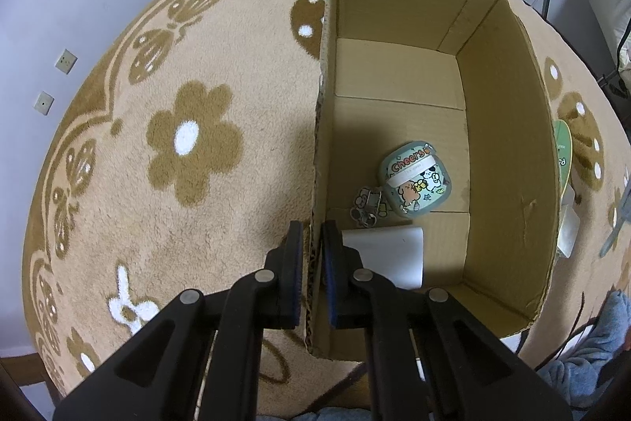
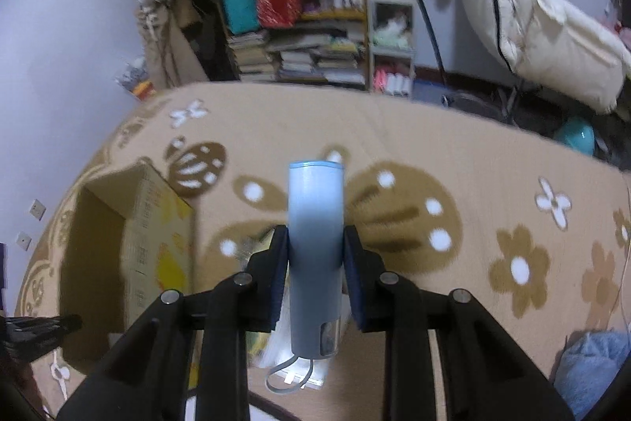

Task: Organize rigid objects
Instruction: 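Grasp the light blue cylinder with the right gripper and lift it, then carry the light blue cylinder into the box and open the right gripper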

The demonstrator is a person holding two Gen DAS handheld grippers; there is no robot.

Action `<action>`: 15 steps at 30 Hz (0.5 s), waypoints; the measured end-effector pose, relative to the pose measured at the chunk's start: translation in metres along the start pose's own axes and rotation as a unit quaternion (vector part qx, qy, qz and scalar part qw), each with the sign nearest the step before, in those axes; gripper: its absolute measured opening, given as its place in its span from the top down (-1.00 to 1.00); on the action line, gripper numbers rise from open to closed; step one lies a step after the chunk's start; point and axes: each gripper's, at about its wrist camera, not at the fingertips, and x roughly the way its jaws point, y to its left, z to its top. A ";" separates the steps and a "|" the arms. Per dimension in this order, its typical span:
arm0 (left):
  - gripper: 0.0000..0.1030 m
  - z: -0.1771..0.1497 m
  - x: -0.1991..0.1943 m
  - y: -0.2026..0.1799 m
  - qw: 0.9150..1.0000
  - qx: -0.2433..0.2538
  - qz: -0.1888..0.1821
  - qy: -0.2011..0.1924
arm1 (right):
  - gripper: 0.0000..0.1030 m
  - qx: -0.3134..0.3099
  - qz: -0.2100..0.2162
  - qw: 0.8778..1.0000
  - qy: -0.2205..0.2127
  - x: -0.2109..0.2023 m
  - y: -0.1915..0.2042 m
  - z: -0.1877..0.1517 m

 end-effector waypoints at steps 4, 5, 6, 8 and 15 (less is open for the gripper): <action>0.84 0.000 0.000 0.000 1.000 0.000 0.000 0.000 | 0.44 -0.010 0.035 0.999 -0.018 -0.016 0.021 0.017; 0.84 0.000 0.000 0.000 1.000 -0.001 -0.001 0.000 | 0.44 -0.012 0.043 0.999 -0.023 -0.019 0.027 0.021; 0.84 0.000 0.000 0.000 1.000 -0.001 -0.001 0.000 | 0.44 -0.015 0.053 0.998 -0.028 -0.023 0.033 0.027; 0.84 -0.001 0.000 0.000 1.000 -0.002 -0.002 0.001 | 0.44 -0.020 0.072 0.997 -0.036 -0.029 0.045 0.035; 0.84 0.000 0.001 0.000 1.000 -0.003 -0.003 0.001 | 0.44 -0.047 0.123 0.990 -0.041 -0.029 0.096 0.044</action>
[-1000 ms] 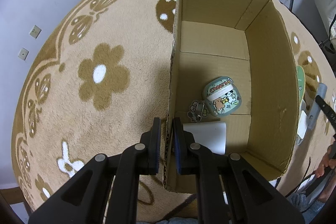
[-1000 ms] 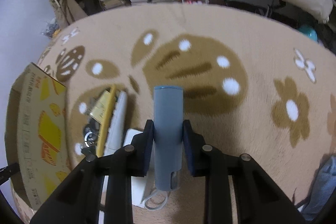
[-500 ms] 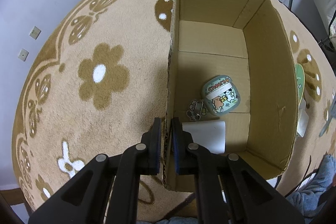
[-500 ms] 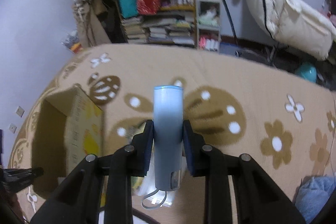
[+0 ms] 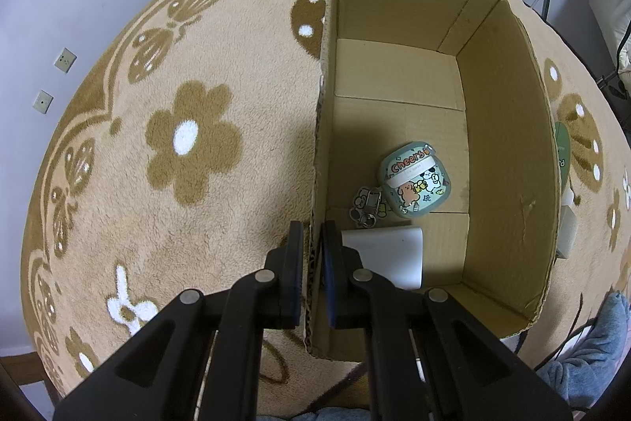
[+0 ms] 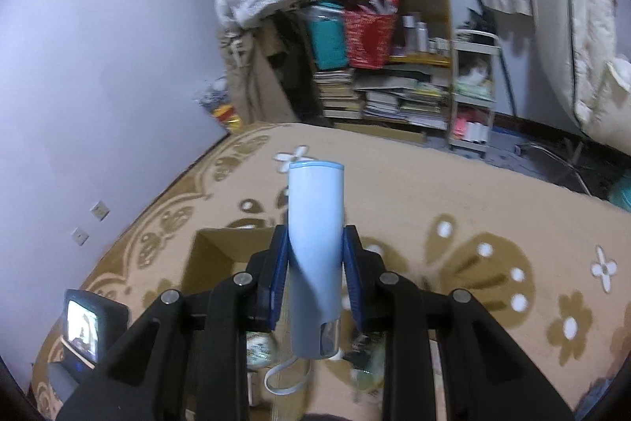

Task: Organize rigid objects
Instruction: 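Carry the light blue cylinder into the box and open the right gripper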

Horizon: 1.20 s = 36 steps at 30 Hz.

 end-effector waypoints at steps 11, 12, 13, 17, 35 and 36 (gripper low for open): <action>0.84 0.001 0.001 0.003 1.000 -0.002 -0.008 0.002 | 0.44 -0.007 0.031 0.997 0.066 0.061 0.036 -0.024; 0.84 0.001 0.001 0.003 1.000 -0.002 -0.009 0.002 | 0.44 -0.010 0.031 0.997 0.077 0.068 0.038 -0.028; 0.84 0.001 0.001 0.003 1.000 -0.003 -0.009 0.001 | 0.44 -0.014 0.031 0.996 0.085 0.073 0.039 -0.031; 0.84 0.001 0.002 0.002 1.000 -0.004 -0.006 0.000 | 0.44 -0.045 0.027 0.992 0.115 0.095 0.047 -0.045; 0.84 0.001 0.003 0.005 1.000 -0.012 -0.016 0.003 | 0.44 -0.104 -0.018 0.978 0.178 0.142 0.063 -0.063; 0.84 0.001 0.003 0.006 1.000 -0.012 -0.017 0.003 | 0.44 -0.109 -0.024 0.978 0.177 0.142 0.064 -0.063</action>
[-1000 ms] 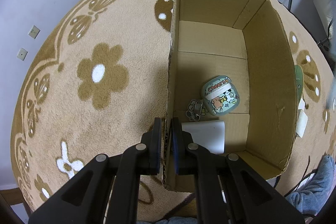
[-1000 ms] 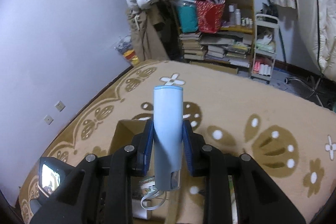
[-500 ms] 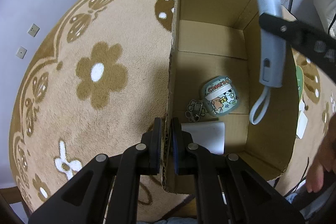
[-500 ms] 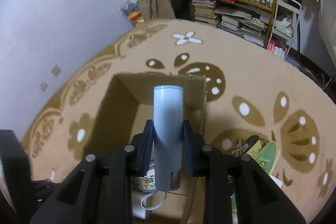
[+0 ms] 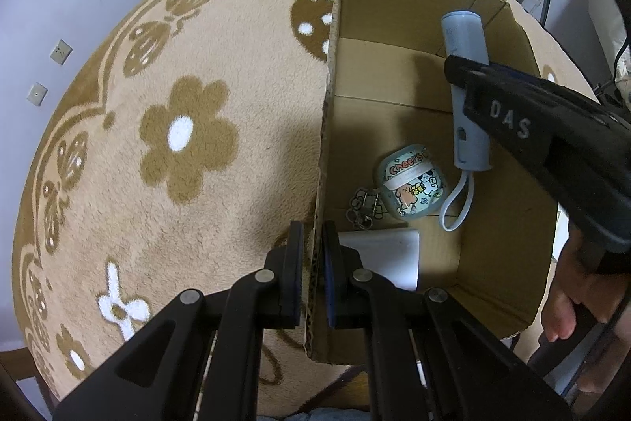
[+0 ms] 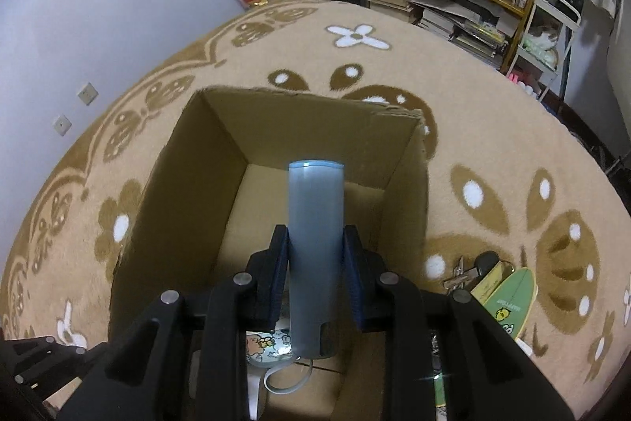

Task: Organize rigid objects
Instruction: 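Carry the light blue cylinder into the box and open the right gripper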

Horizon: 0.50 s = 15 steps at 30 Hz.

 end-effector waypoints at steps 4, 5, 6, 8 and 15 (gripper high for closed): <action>0.83 0.000 0.000 0.001 1.000 0.000 -0.002 0.000 | 0.44 -0.012 -0.004 1.000 0.006 0.002 0.003 0.001; 0.83 0.000 0.000 0.001 1.000 0.000 -0.001 0.000 | 0.44 -0.016 -0.006 1.000 0.007 0.002 0.004 0.001; 0.83 0.000 0.000 0.001 1.000 0.000 -0.001 0.001 | 0.44 -0.020 -0.006 1.000 0.009 0.002 0.005 0.001; 0.84 0.000 0.000 0.001 1.000 0.000 -0.001 0.001 | 0.44 -0.017 -0.002 1.000 0.007 0.000 0.004 0.000; 0.83 0.000 0.000 0.001 1.000 0.001 -0.002 -0.001 | 0.44 0.004 0.023 1.000 -0.005 -0.015 -0.007 0.001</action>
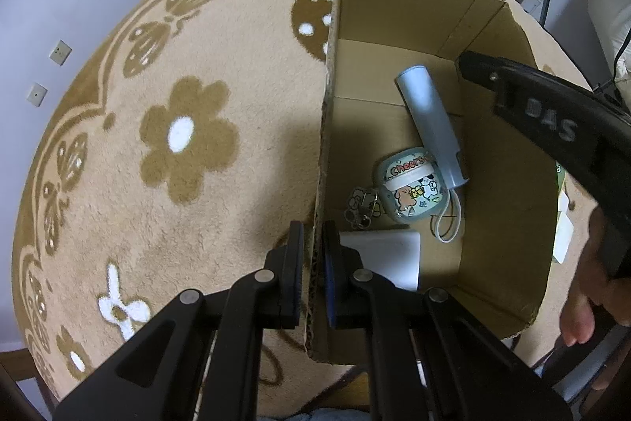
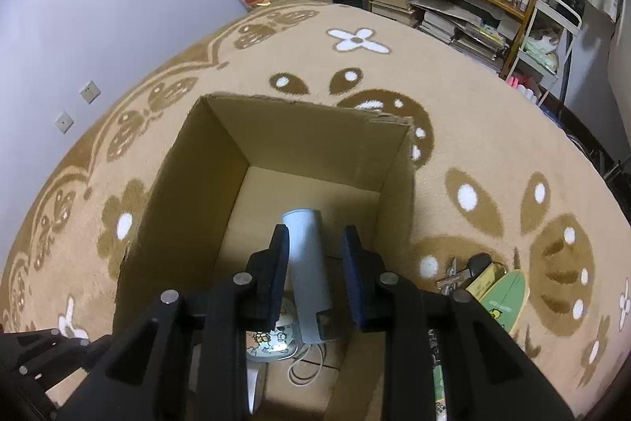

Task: Organize rigid objects
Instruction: 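Carry the light blue cylinder into the box and open the right gripper, then move the right gripper back over the pile toward the white block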

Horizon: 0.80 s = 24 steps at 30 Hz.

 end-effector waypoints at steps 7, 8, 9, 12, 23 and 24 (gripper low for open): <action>0.83 0.001 0.000 0.002 1.000 -0.002 -0.003 0.002 | -0.18 -0.002 0.025 0.999 -0.029 -0.028 -0.007 -0.007; 0.83 0.001 0.000 0.002 1.000 -0.002 -0.003 0.002 | -0.22 -0.004 0.023 0.999 -0.035 -0.033 -0.008 -0.008; 0.83 0.001 0.000 0.002 1.000 -0.002 -0.003 0.002 | -0.34 -0.005 0.019 0.999 -0.039 -0.037 -0.009 -0.009; 0.82 0.001 0.000 0.002 1.000 -0.002 -0.003 0.002 | -0.62 -0.005 0.016 0.998 -0.058 -0.052 -0.014 -0.012; 0.81 0.000 0.000 0.001 1.000 -0.002 -0.003 0.003 | -0.95 0.022 -0.026 0.997 -0.075 -0.085 -0.052 -0.041; 0.81 0.000 -0.001 0.001 1.000 -0.002 -0.003 0.003 | -0.95 0.028 -0.033 0.997 -0.071 -0.085 -0.057 -0.045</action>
